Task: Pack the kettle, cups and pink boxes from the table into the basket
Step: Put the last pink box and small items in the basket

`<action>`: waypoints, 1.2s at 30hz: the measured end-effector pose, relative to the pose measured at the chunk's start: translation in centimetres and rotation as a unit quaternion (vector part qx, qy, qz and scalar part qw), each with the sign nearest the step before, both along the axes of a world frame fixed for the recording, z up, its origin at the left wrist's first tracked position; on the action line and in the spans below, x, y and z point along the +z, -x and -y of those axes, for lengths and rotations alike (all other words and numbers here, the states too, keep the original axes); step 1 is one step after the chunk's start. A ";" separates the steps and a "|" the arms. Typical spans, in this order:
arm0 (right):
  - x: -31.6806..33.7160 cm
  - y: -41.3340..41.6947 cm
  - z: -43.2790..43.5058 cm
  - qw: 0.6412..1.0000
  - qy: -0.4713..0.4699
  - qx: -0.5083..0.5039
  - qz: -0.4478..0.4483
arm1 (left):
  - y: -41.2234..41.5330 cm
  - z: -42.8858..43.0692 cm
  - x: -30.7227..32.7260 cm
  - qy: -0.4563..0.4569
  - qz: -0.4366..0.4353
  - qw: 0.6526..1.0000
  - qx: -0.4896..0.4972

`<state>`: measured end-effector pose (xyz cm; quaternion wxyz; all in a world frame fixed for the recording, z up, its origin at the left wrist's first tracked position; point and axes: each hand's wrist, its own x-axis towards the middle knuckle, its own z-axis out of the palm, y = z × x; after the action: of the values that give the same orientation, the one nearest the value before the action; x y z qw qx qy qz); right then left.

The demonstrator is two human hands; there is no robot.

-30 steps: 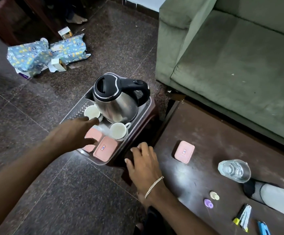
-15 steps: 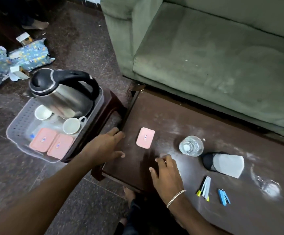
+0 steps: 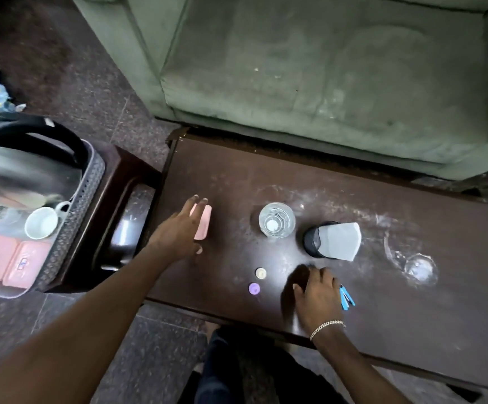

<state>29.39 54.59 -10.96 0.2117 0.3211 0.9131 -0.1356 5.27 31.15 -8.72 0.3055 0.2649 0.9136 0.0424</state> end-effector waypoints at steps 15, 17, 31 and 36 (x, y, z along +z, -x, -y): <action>-1.4 -0.2 -1.2 0.993 0.069 -0.098 -0.008 | 0.7 -0.8 -1.2 -0.006 -0.024 0.999 -0.022; -1.2 -0.2 -1.2 0.993 0.071 -0.089 -0.010 | 0.9 -0.6 -1.1 -0.012 -0.017 0.999 -0.024; 5.4 4.7 7.5 0.986 0.146 -0.031 -0.076 | 1.5 6.0 5.2 -0.085 -0.036 0.996 -0.018; 9.1 10.0 14.7 0.975 0.188 0.006 -0.115 | 2.9 12.4 10.3 -0.108 -0.059 0.992 -0.002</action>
<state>19.35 39.88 -1.83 0.1629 0.2520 0.8916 -0.3391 2.38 18.78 1.54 0.2208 0.3007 0.9194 0.1246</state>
